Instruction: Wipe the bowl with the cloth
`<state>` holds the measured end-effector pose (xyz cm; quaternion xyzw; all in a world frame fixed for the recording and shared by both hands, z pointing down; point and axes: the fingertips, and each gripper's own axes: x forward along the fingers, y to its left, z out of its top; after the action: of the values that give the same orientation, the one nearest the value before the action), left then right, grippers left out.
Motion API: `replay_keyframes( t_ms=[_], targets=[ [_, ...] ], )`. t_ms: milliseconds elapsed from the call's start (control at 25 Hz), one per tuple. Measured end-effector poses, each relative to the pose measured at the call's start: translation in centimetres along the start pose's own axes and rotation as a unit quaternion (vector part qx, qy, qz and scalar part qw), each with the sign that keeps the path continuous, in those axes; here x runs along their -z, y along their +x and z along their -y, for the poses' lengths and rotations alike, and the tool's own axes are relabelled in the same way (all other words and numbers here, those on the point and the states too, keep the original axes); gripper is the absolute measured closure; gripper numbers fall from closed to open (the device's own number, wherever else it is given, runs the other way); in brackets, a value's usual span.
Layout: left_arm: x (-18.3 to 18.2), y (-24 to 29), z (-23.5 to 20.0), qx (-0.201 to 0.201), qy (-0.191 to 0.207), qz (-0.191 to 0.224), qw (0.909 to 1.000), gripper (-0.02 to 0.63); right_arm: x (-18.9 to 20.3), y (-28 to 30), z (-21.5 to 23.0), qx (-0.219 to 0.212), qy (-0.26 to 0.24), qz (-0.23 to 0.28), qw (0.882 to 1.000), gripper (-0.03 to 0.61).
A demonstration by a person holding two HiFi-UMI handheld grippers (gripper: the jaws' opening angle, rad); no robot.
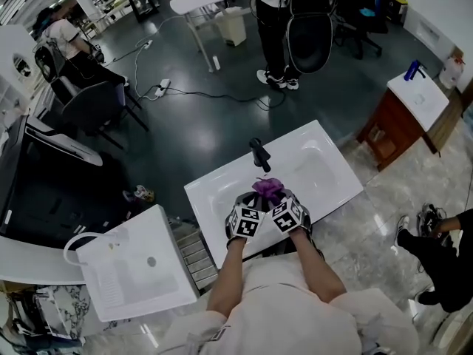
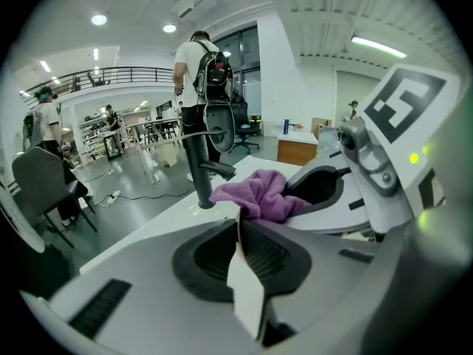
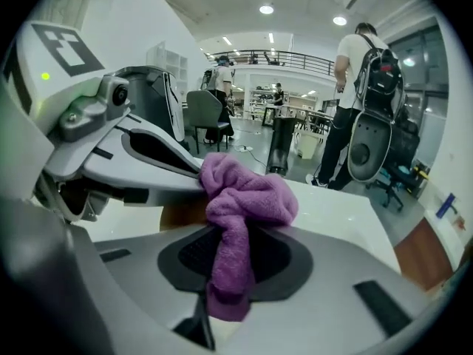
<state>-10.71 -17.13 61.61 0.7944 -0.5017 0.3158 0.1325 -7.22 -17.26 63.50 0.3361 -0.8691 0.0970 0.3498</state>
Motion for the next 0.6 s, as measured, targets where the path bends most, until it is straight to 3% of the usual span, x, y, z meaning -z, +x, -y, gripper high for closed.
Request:
replay_keyframes(
  t_ms=[160, 440, 600],
  targets=[
    [-0.7, -0.6, -1.8, -0.026, -0.020, 0.014, 0.9994, 0.588, -0.9, -0.2, 0.1, 0.000, -0.026, 0.010, 1.000, 0.485],
    [1.1, -2.1, -5.3, -0.069, -0.100, 0.029, 0.9922, 0.581, 0.6, -0.2, -0.6, 0.011, -0.099, -0.016, 0.995, 0.485],
    [1.2, -2.5, -5.8, -0.079, -0.117, 0.036, 0.9893, 0.583, 0.9, -0.3, -1.5, 0.004, -0.137, -0.026, 0.990, 0.486]
  ],
)
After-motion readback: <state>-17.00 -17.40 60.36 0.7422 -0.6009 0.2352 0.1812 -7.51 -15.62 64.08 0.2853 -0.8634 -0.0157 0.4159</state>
